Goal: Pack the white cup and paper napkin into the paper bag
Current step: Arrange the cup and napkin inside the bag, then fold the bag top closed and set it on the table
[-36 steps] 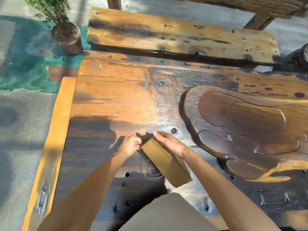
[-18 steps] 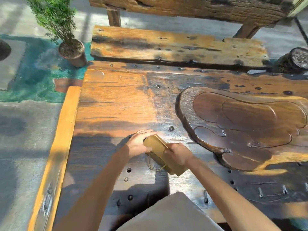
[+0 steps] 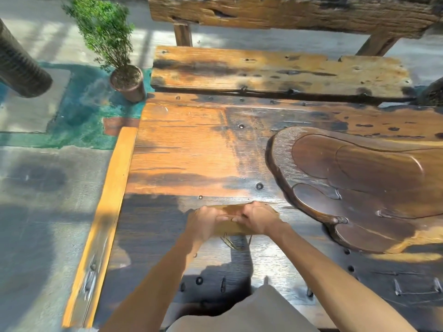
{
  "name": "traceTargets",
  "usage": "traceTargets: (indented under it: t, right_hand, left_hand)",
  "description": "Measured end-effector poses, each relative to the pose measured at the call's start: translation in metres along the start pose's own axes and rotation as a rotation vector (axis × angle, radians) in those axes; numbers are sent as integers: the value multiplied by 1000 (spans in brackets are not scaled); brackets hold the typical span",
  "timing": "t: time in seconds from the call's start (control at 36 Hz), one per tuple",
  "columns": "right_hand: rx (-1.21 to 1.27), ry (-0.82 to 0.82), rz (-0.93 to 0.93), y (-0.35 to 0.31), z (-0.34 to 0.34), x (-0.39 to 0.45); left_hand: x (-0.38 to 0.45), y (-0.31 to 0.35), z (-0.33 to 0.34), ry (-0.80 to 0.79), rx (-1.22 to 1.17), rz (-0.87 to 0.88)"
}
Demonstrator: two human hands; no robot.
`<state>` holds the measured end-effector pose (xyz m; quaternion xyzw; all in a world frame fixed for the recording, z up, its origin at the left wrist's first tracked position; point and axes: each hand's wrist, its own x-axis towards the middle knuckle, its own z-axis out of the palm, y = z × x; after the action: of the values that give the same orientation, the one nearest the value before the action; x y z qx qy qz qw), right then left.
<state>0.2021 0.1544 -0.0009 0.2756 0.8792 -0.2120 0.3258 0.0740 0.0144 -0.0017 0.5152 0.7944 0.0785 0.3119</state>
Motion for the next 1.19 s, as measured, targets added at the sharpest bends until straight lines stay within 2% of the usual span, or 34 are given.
traceTargets:
  t: [0.17, 0.31, 0.36, 0.5, 0.61, 0.86, 1.0, 1.11, 1.19]
  right_hand:
    - [127, 95, 54, 52, 8, -3]
    - [375, 119, 82, 80, 27, 5]
    - [542, 157, 82, 78, 26, 2]
    - [933, 290, 166, 76, 39, -4]
    - [1074, 328, 245, 77, 55, -5]
    - [1092, 387, 190, 79, 55, 4]
    - [1082, 442, 147, 77, 38, 0]
    - [1110, 520, 106, 74, 16, -9]
    - [1131, 562, 71, 67, -1, -21]
  left_hand:
    - [0, -27, -1, -69, 85, -97]
    - [1, -27, 3, -56, -115, -172]
    - [1, -27, 5, -58, -253, -253]
    - [1, -39, 19, -39, -376, -438]
    - [-3, -38, 20, 67, -491, -472]
    - [-4, -40, 27, 251, -775, -540]
    - [-6, -38, 9, 356, -699, -445]
    - [-11, -25, -22, 444, -531, -405]
    - [-17, -19, -40, 520, -587, -296]
